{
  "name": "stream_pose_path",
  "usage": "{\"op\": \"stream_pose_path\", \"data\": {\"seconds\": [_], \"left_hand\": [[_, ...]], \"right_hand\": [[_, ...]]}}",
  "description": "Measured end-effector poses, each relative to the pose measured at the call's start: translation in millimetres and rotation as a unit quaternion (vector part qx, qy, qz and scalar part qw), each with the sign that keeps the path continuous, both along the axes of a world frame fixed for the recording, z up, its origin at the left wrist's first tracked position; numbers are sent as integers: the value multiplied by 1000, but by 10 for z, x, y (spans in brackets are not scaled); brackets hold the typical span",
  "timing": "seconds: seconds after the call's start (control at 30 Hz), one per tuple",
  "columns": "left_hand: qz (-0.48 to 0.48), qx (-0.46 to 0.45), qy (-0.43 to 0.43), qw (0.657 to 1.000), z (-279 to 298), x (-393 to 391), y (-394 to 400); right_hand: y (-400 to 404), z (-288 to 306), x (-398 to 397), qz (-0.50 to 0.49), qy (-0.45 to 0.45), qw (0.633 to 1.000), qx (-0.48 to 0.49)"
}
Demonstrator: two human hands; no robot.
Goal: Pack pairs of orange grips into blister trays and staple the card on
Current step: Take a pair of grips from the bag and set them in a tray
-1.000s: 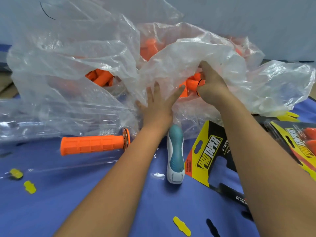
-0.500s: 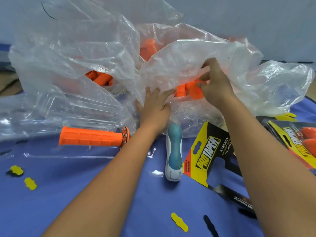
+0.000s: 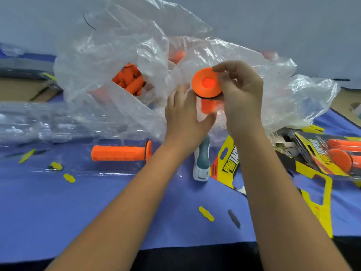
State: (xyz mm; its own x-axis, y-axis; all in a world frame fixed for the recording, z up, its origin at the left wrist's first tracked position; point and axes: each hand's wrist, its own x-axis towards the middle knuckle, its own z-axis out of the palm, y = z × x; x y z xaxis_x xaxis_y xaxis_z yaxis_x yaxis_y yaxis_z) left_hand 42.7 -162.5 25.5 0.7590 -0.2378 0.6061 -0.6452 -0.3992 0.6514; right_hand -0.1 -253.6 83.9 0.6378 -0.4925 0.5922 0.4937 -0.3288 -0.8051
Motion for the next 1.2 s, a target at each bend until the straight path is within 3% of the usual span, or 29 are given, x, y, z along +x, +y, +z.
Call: {"op": "stream_pose_path", "data": {"seconds": [0.07,0.1,0.27,0.37,0.43,0.53,0.7,0.77,0.97,1.1,1.2], "left_hand": [[-83,-184,71,977,84,-137,178],[-93,-223,87,966,100,-182,289],[-98,-253,90,958,0,-173,882],[-85,-234,84,965,-91,-135,1171],[-34,-201,69,977,-109,-116,1313],[7,-231,75,970,-147,-71,1462],[24,-279,103,955,-241,-38,1529],[28,-312,110,943,-249,-22,1556],[-58,-368,141,917,-277,-71,1521],[-108,-332,140,927,-306,-122,1432],[-106,-284,146,942,-319,-119,1528]], "right_hand": [[251,-19,-86,63,-12,998,30],[379,-40,-123,77,-9,997,23],[824,-185,-202,68,-20,974,-215],[967,-254,-138,51,-23,955,-293],[1069,-313,-100,28,-45,959,-280],[1211,-467,-63,5,-86,966,-243],[1283,-783,-62,15,-45,987,-153],[1231,-876,-76,10,-33,985,-170],[1076,-1003,-53,0,63,969,-240],[1012,-1056,12,-45,78,956,-279],[988,-1104,50,-61,104,963,-241]]}}
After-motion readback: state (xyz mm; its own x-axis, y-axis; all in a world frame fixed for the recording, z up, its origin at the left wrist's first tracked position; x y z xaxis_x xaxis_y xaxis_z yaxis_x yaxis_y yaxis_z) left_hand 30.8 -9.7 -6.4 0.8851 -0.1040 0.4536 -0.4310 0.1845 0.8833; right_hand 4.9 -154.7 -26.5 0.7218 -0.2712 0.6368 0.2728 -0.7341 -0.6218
